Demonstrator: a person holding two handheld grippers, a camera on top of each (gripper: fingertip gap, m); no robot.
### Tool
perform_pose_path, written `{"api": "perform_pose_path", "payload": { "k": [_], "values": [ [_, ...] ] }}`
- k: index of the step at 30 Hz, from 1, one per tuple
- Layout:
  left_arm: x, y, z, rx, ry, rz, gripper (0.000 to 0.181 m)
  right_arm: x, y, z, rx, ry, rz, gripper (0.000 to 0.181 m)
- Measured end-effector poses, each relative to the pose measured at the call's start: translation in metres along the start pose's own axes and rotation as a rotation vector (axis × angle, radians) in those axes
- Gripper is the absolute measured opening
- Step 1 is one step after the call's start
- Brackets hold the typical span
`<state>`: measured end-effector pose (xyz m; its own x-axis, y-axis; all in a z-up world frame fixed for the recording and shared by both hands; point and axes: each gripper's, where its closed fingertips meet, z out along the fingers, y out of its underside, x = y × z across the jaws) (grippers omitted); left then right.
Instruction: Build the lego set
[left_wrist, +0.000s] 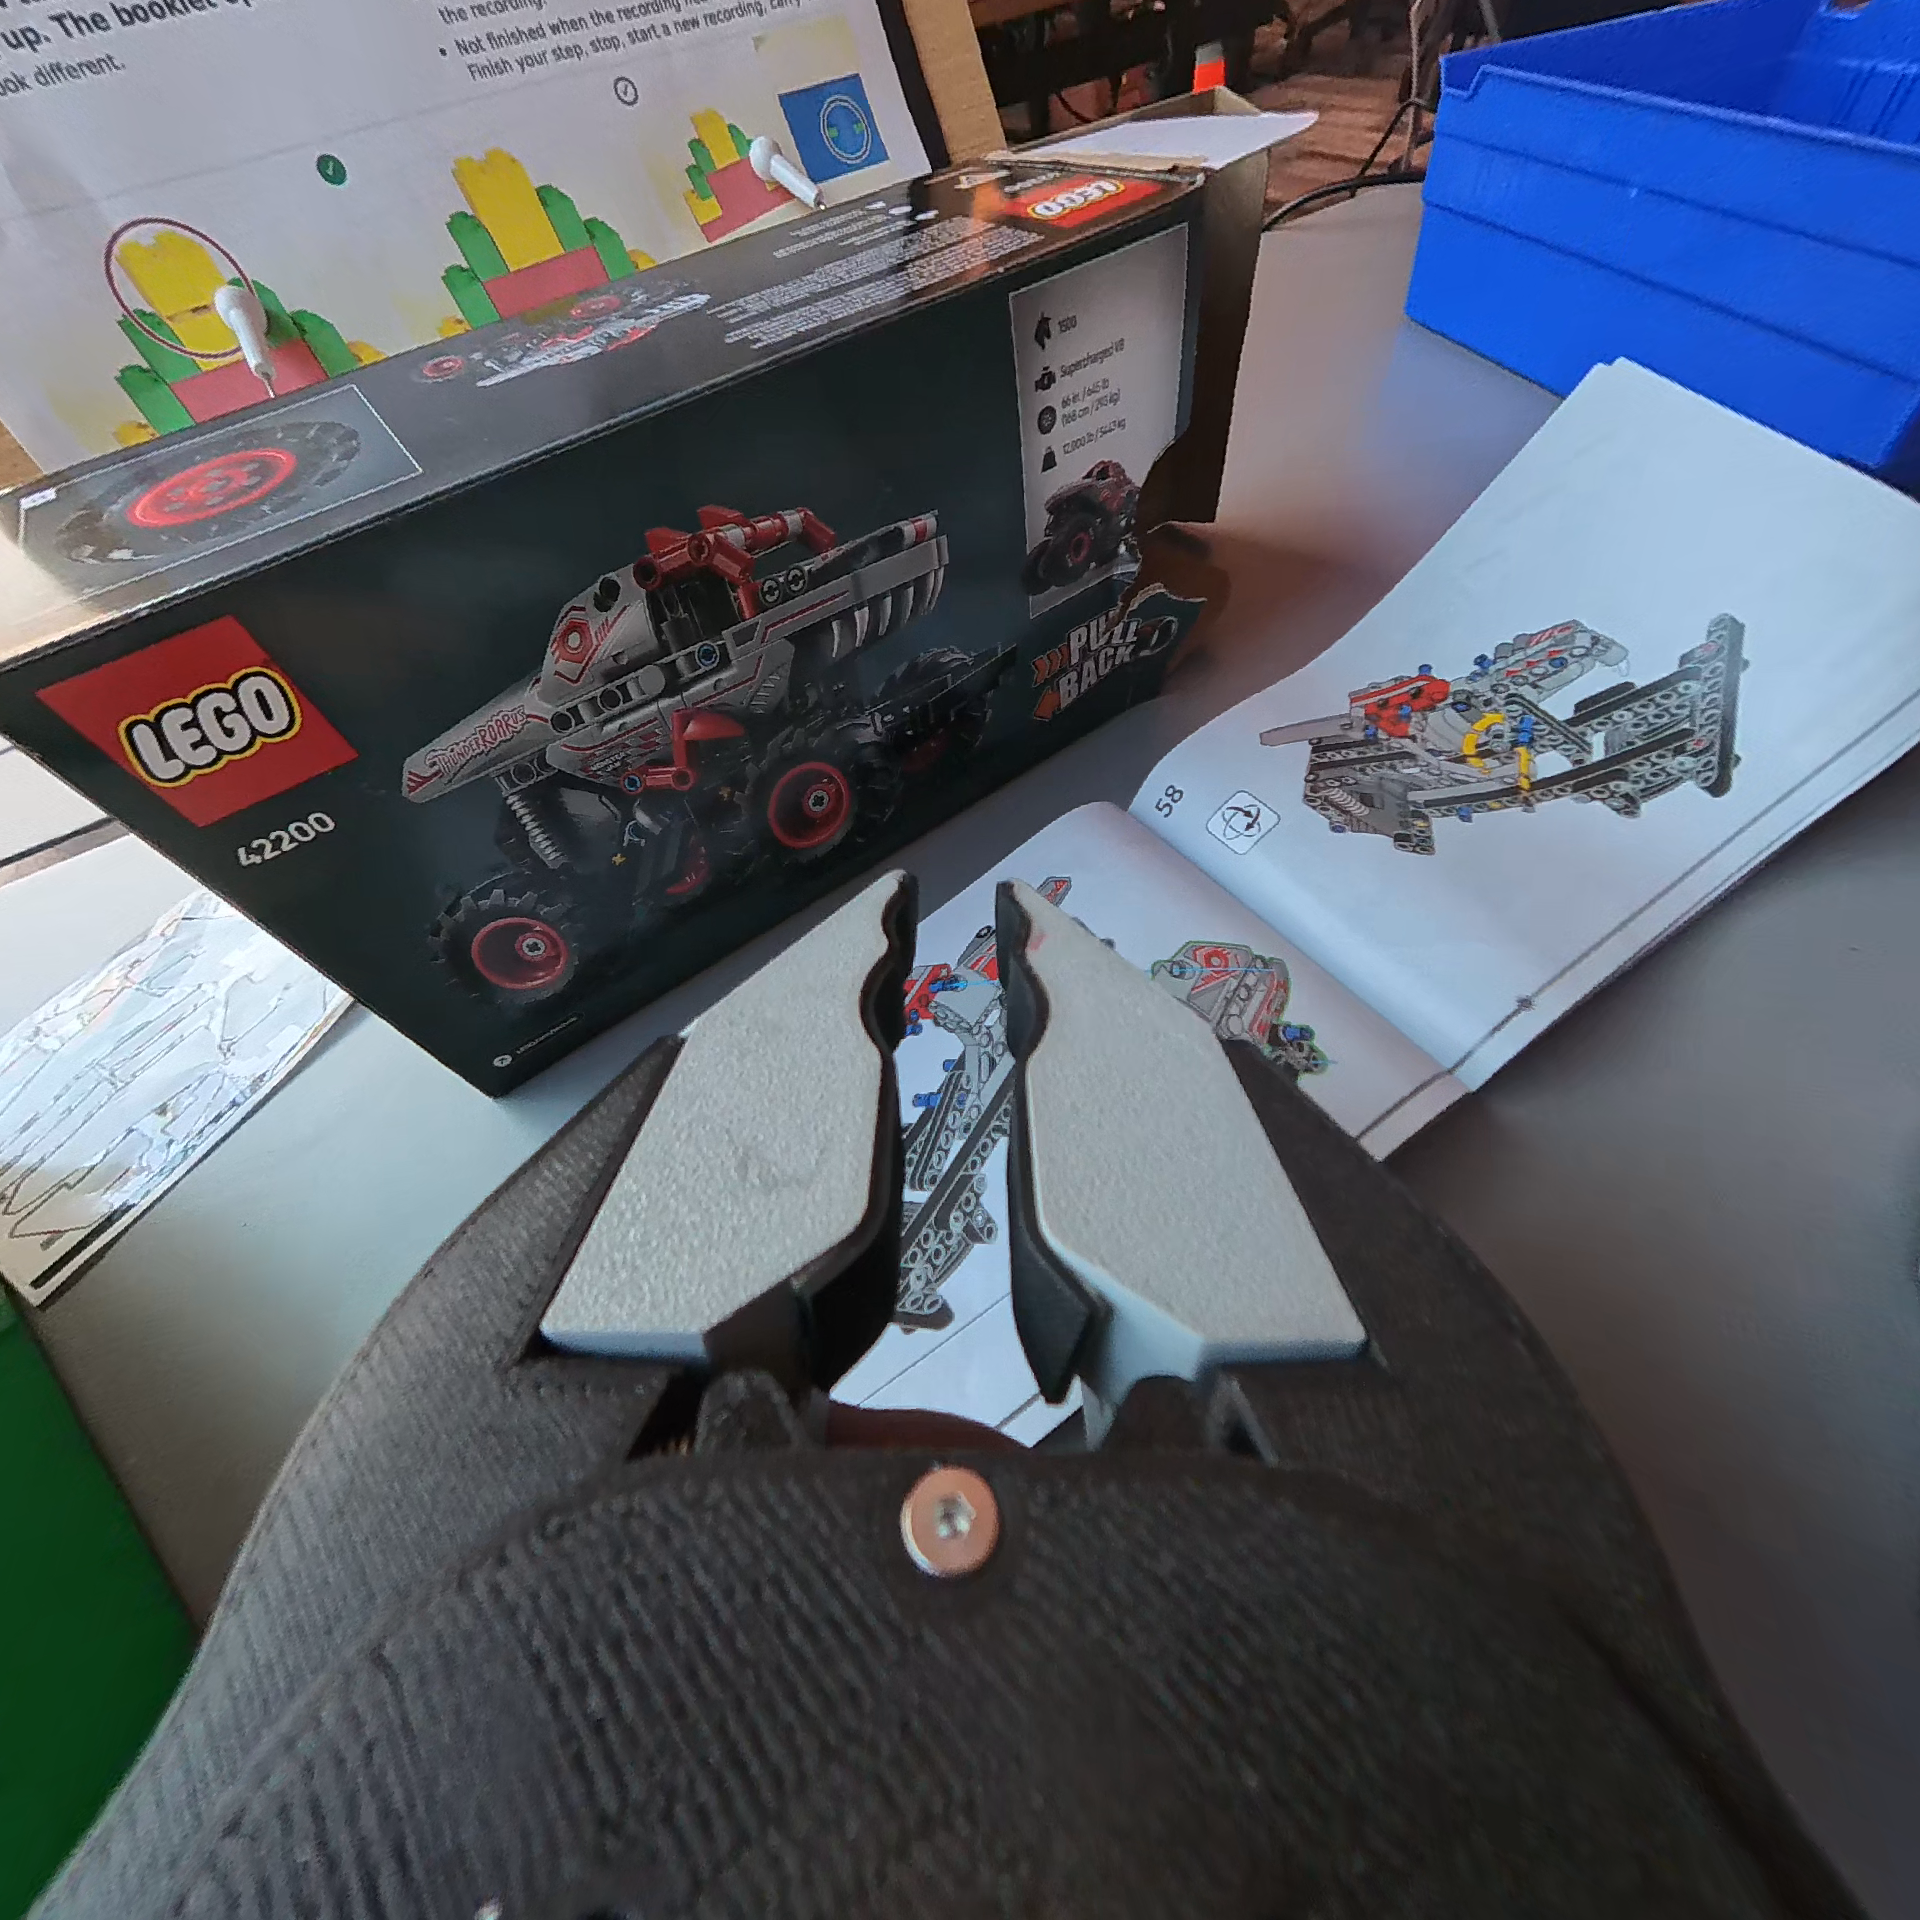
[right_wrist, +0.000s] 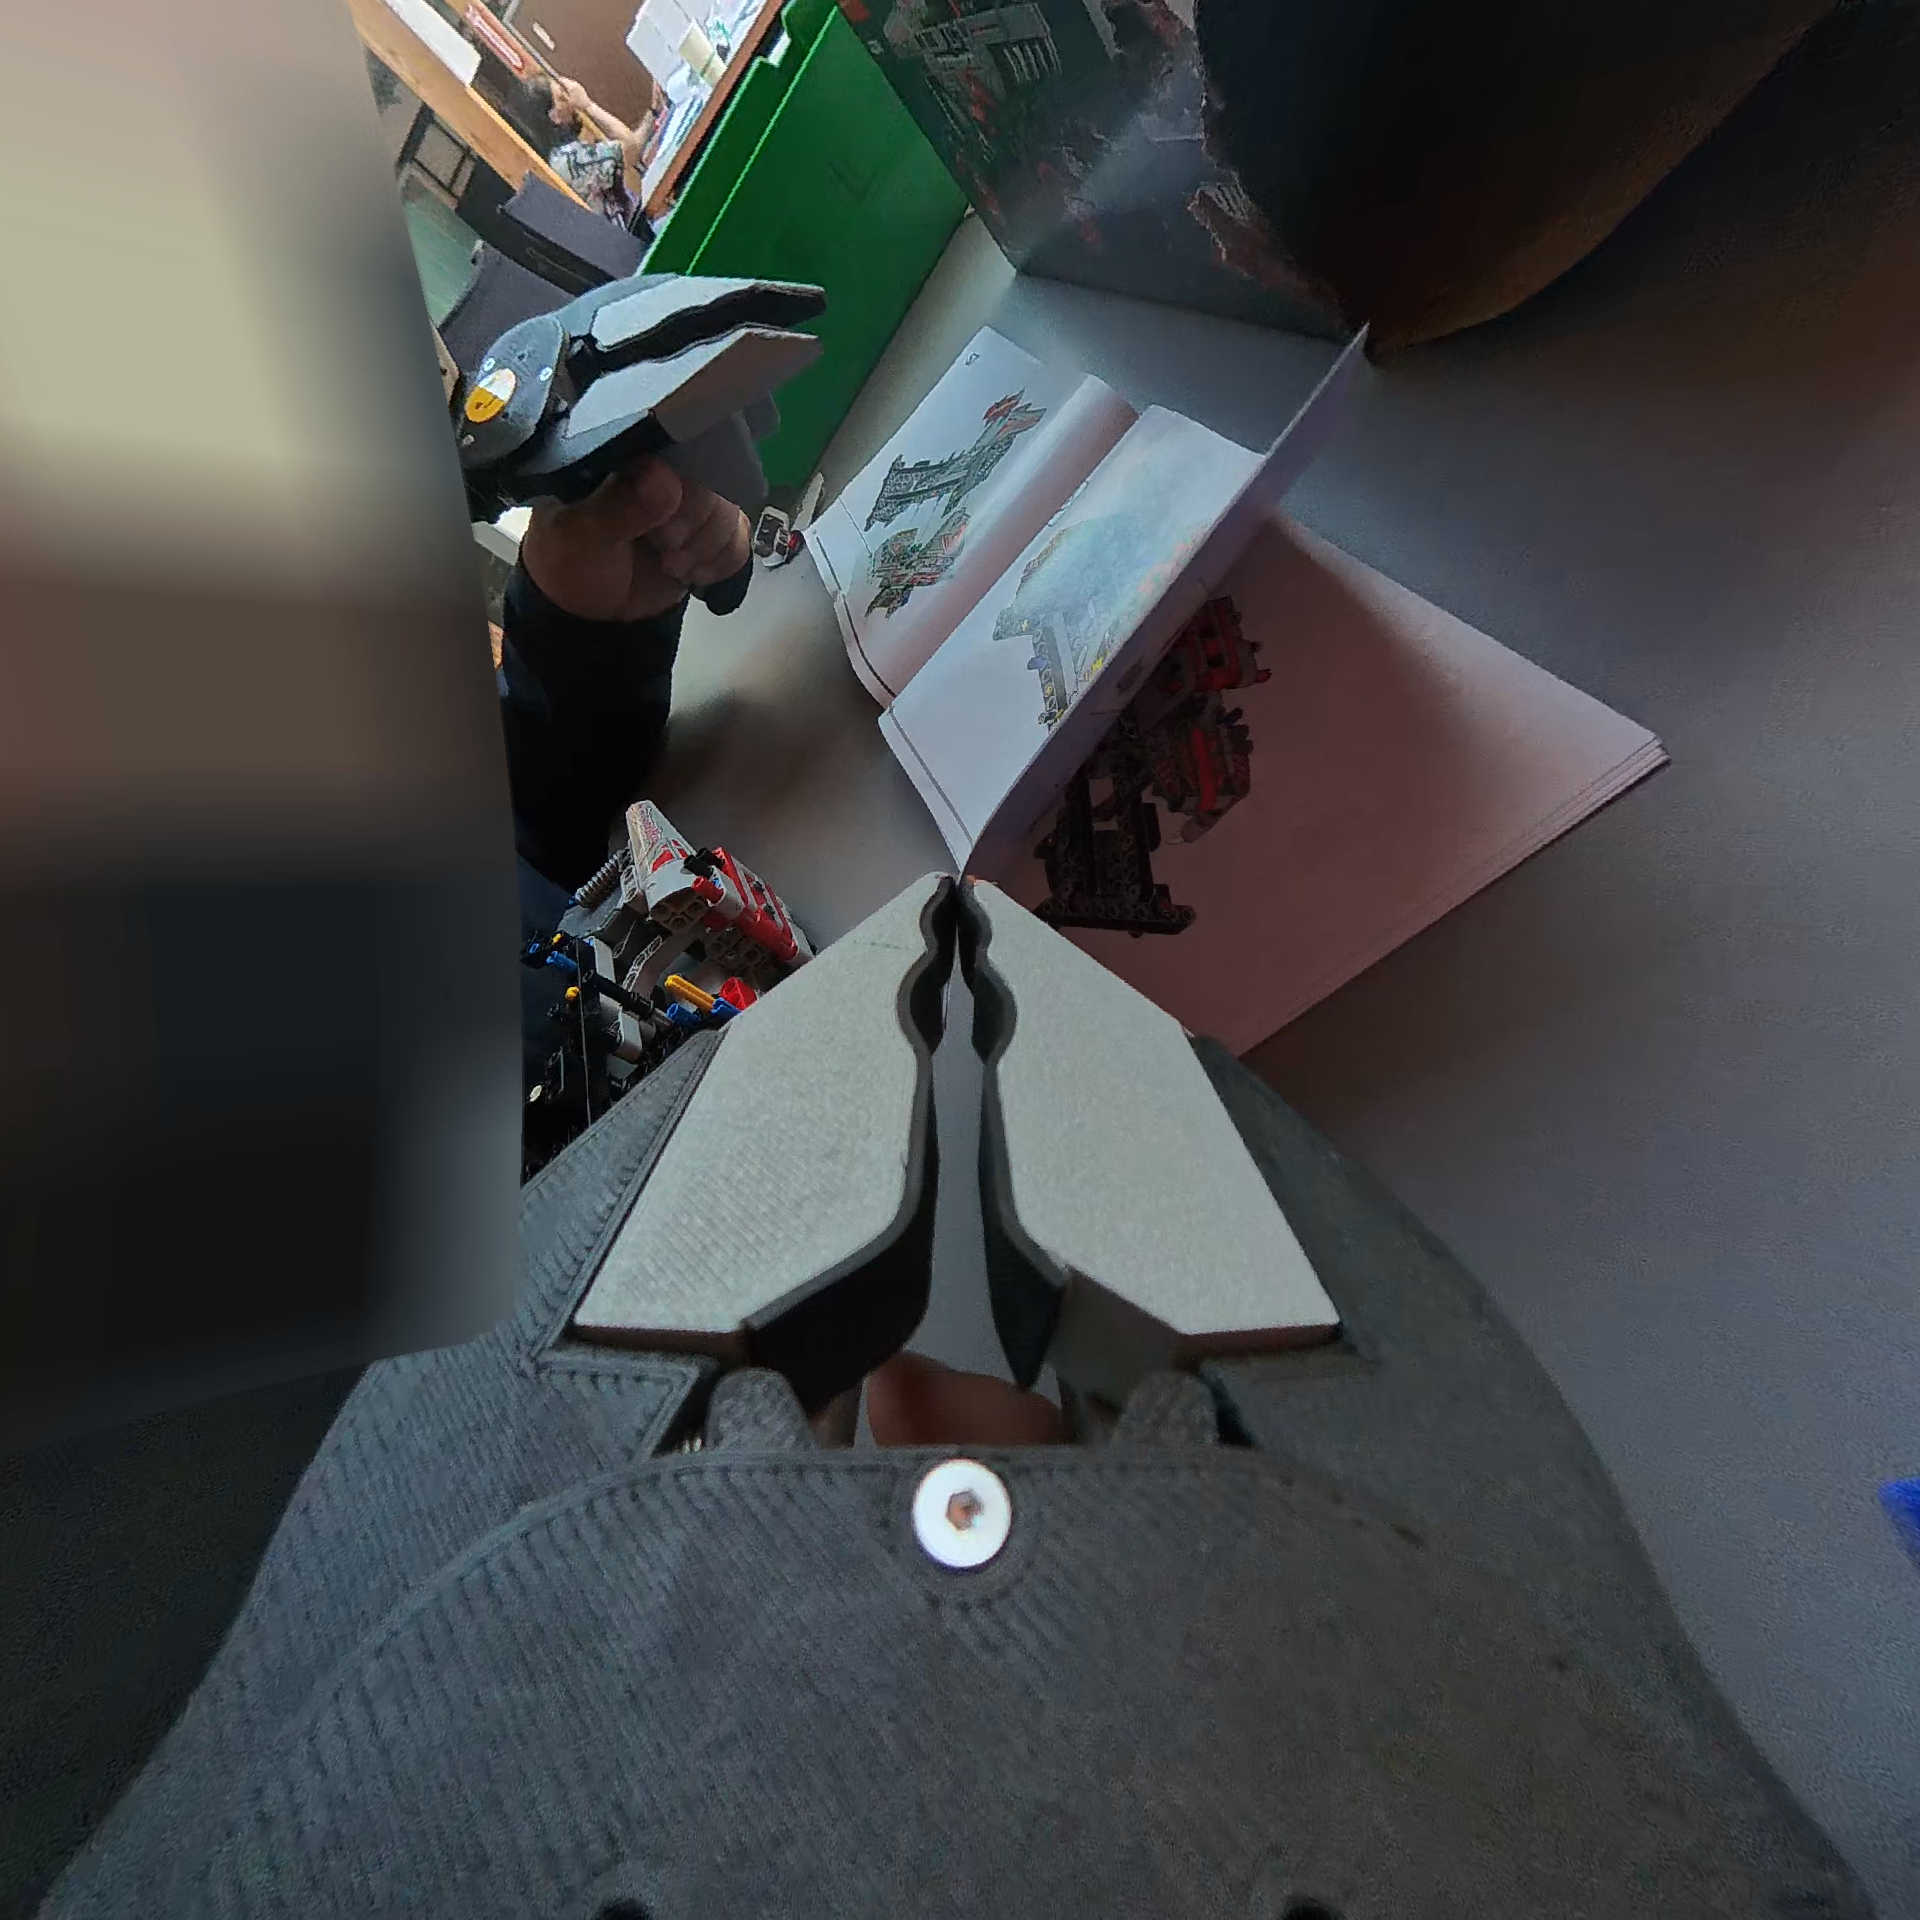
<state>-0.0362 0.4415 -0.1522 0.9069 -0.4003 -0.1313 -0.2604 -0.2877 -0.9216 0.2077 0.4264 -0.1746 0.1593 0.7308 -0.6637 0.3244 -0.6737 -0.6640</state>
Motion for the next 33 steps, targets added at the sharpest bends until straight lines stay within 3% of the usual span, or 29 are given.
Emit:
{"api": "perform_pose_path", "payload": {
  "k": [5,14,33],
  "values": [
    [0.005,-0.004,-0.001,0.011,0.008,0.022,0.012,-0.005,-0.002,0.002,0.008,-0.019,-0.003,0.000],
    [0.002,-0.017,-0.004,0.081,-0.102,0.127,0.013,-0.017,-0.009,0.003,0.067,-0.034,-0.021,0.000],
    [0.004,0.010,0.013,0.006,-0.154,0.168,0.009,-0.023,-0.015,0.001,0.122,-0.034,-0.034,0.000]
  ]
}}
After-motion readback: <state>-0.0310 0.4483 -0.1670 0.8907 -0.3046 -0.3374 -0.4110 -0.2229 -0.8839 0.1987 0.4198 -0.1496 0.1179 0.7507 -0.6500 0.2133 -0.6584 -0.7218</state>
